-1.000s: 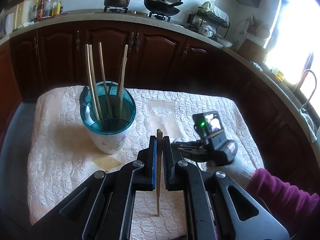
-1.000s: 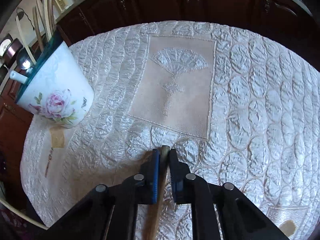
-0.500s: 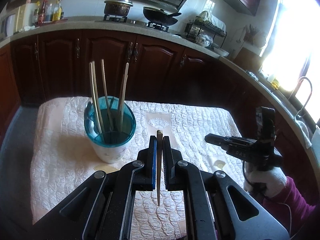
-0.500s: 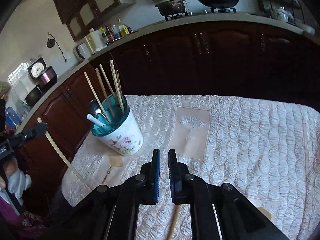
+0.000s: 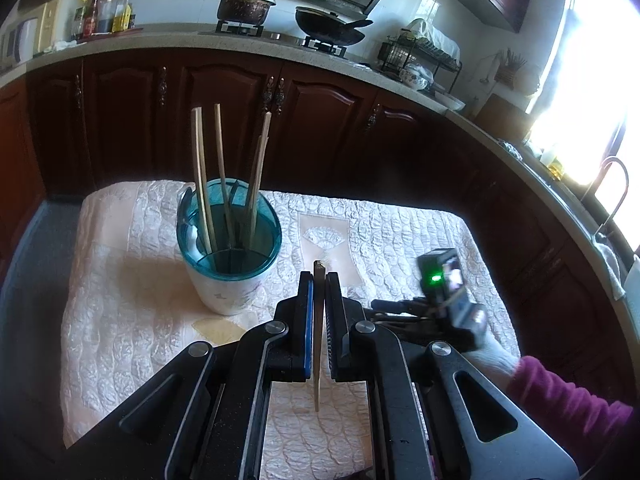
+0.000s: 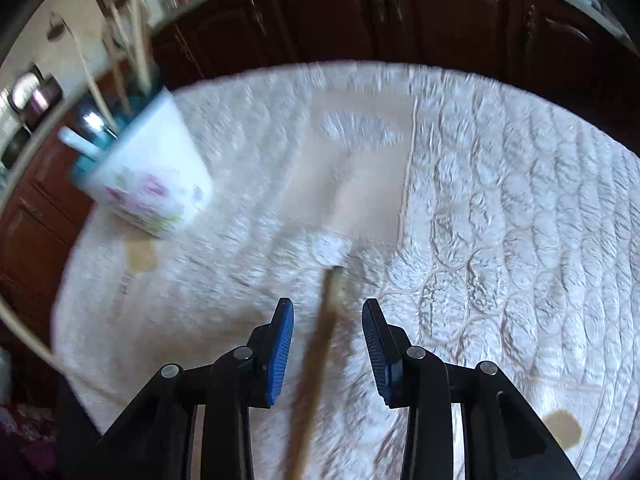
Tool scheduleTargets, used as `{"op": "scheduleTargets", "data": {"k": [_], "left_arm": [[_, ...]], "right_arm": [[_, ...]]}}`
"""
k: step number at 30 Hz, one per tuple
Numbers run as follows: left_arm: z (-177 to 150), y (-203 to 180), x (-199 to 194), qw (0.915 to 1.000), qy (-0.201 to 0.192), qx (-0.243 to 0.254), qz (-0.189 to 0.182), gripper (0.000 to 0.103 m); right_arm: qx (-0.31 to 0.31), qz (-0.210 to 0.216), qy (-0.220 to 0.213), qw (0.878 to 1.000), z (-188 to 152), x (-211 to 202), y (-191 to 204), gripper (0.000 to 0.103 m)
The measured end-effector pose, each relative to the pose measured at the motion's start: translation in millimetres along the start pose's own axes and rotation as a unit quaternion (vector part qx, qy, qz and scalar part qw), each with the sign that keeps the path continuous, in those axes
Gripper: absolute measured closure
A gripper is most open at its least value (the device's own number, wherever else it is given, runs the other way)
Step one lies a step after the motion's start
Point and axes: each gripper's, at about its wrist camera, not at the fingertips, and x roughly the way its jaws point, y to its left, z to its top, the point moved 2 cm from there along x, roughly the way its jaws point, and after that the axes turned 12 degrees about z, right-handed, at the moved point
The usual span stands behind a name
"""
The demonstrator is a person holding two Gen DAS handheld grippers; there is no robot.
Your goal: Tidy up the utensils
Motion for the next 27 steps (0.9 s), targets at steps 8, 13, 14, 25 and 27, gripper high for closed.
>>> {"op": "scheduleTargets", "data": {"k": [8,13,14,25,27], "left_arm": [[0,6,13,0.9998,0.013,-0.013,-0.003,0.099],[1,5,19,0.9998,0.016,-0.014,-0.006,0.099],[1,5,19,0.9998,0.016,-0.013,-0.006,0.099],[8,4,5,0.9998,0.004,-0.012,-0.012,0.099],[11,5,-2,0.9998,-0.002,-0.013,-0.012,0.099]], "right_arm": [[-0.050,-0.007,0.024,0.998,13,18,5,0.072],[-0.048,0.024,0.025,0.998,10,17,9,0.093],[-0.043,0.033,0.019,0.998,8,12,8,0.093],[-0.037,0.118,-0.087,0.989,8,-79,39,0.095],[-0.042,0.127,-0.109,0.985,12,-98,45,0.095]]}}
